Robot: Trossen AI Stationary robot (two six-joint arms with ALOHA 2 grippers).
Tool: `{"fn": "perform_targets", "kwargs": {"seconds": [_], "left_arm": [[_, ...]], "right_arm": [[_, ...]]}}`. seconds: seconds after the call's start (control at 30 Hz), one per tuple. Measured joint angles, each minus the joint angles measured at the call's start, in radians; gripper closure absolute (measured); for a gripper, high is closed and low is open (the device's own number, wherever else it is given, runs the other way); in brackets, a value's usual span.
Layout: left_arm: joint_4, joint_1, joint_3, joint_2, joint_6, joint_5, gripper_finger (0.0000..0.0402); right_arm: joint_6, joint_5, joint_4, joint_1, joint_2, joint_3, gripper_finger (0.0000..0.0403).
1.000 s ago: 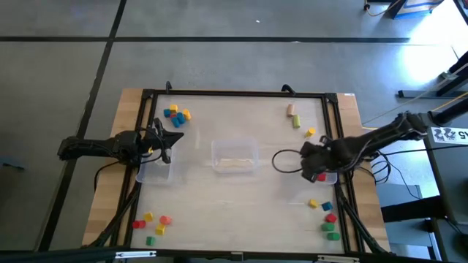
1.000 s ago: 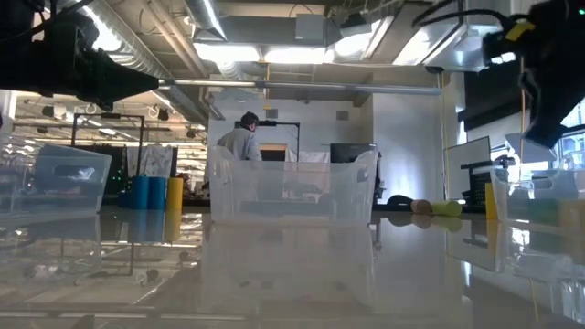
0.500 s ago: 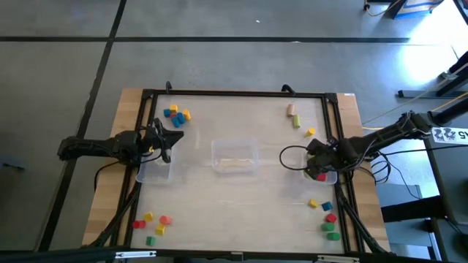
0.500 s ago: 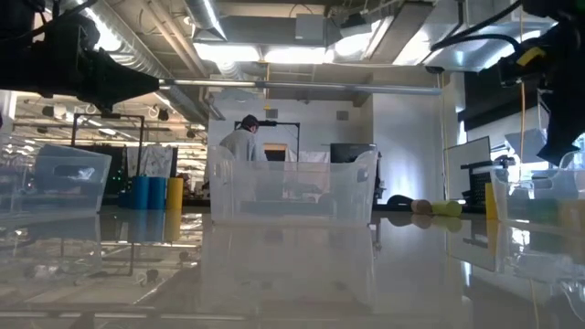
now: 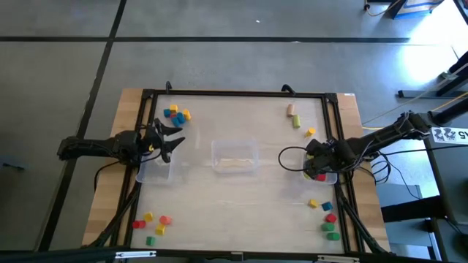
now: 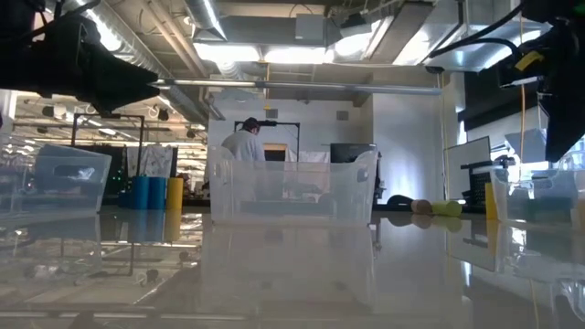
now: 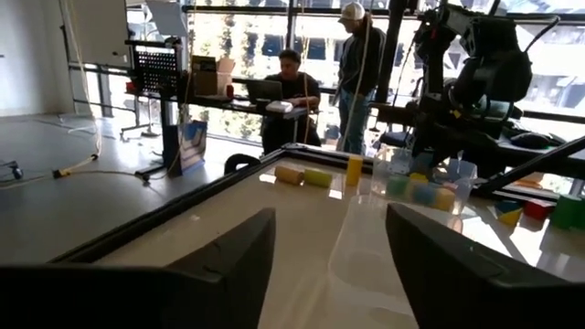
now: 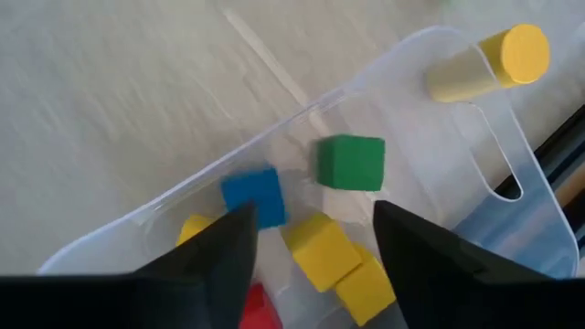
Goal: Sort blocks by size
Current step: Put the blue cube block into the right transparent bin
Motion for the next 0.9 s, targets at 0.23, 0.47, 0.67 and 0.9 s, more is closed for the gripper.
{"fn": "perform_targets", "kwargs": {"seconds": [0.23,0.47,0.67,0.9], "left_arm": [[-0.127,0.009,0.095,0.007,0.001,-0.151,0.0189],[-0.270,0.085,0.222,0.111,-0.068,-0.196,0.0191],[-0.319,0.189,0.309,0.299,-0.122,-0.201,0.0191],[-0.417,0.337,0.461,0.554,-0.147,-0.200,0.0192]], "right_arm": [[-0.043,0.213,0.022,0.000,-0.004,0.129,0.0141],[-0.279,0.566,0.225,-0.007,-0.004,0.196,0.0139],[-0.582,0.610,0.413,-0.106,0.030,0.176,0.0139],[-0.832,0.689,0.509,-0.236,0.135,0.172,0.0139]]}}
